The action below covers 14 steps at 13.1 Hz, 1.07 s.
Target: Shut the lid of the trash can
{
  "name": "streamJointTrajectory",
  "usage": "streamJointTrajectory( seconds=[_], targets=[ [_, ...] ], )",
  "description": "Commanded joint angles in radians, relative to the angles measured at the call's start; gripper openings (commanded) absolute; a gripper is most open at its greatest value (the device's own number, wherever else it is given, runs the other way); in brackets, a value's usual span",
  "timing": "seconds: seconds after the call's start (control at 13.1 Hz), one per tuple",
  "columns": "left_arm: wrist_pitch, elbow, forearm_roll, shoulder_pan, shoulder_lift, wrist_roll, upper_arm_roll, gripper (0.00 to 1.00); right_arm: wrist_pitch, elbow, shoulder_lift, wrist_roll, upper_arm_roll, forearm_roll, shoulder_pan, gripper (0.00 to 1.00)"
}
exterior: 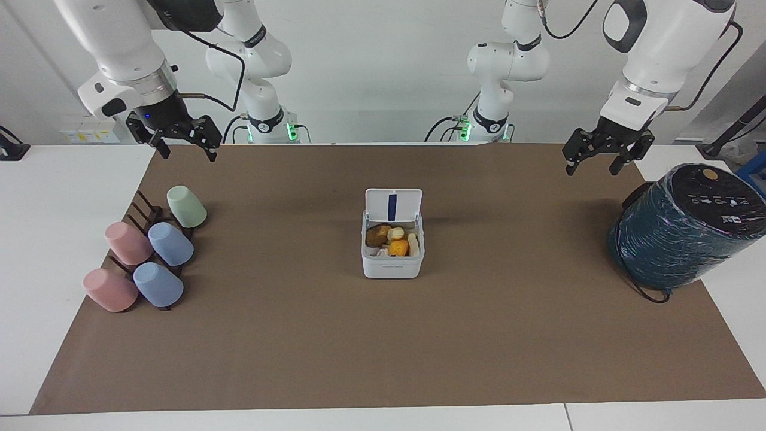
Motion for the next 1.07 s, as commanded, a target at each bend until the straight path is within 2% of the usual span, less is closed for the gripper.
streamJointTrajectory(
  seconds=[0.0,0.68,0.91,0.99],
  targets=[
    [0.025,-0.033,0.015,-0.011,-0.028,-0.011,0.003,1.00,-0.006,-0.001,-0.006,-0.015,0.001,0.015,-0.004,1.00],
    [0.019,-0.045,0.014,-0.028,-0.034,-0.021,-0.005,1.00,-0.008,-0.001,-0.007,-0.015,0.001,0.015,-0.004,1.00],
    [0.029,-0.123,0.014,-0.092,-0.072,-0.095,-0.005,1.00,-0.008,-0.001,-0.006,-0.015,0.001,0.015,-0.004,1.00],
    [0.046,-0.163,0.014,-0.120,-0.090,-0.164,-0.006,0.91,-0.008,-0.001,-0.006,-0.015,0.001,0.015,-0.004,1.00]
  ],
)
